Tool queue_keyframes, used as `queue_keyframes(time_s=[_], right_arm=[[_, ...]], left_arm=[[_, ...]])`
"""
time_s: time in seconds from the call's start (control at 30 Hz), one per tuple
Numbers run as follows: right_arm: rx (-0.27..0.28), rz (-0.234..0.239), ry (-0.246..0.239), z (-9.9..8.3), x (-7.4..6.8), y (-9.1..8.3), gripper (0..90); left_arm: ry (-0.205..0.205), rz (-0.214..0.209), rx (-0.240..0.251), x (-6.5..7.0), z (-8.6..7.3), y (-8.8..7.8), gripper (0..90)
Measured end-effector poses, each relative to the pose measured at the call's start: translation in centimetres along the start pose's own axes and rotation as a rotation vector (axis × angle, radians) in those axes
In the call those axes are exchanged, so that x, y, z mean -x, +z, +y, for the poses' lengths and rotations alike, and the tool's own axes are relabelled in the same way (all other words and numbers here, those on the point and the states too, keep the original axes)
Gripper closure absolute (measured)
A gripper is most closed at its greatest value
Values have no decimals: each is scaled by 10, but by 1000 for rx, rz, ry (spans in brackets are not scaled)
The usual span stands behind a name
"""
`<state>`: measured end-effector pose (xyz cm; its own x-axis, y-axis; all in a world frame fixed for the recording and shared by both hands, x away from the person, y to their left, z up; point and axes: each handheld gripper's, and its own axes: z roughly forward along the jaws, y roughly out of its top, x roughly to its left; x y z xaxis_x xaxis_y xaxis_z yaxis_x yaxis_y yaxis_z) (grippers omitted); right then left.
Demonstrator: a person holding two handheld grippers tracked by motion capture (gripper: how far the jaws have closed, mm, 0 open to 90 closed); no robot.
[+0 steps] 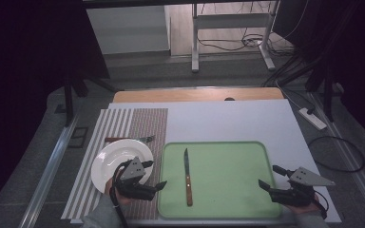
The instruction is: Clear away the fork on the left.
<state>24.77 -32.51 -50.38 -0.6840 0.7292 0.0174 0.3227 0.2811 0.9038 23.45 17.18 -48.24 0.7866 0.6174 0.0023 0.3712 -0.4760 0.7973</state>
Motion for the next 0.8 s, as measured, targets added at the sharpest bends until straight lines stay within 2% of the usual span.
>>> queue_keyframes(time_s=[0.2, 0.37, 0.47, 0.53, 0.67, 0.8], right_arm=[[-5, 7, 4, -1, 0, 1, 215], [-10, 7, 0, -1, 0, 2, 214], [-11, 10, 13, -1, 1, 2, 213], [2, 17, 32, 0, 2, 4, 213], [-20, 30, 29, -2, 2, 8, 211], [10, 26, 46, 0, 4, 4, 214]], left_arm=[[-8, -2, 7, -4, -1, -4, 168], [5, -6, 4, -6, -1, -4, 169], [8, -9, 8, -8, -1, -5, 171], [22, -9, 4, -8, -2, -8, 177], [45, 6, 19, -10, 3, -17, 183], [67, 29, 1, -14, 5, -26, 183]])
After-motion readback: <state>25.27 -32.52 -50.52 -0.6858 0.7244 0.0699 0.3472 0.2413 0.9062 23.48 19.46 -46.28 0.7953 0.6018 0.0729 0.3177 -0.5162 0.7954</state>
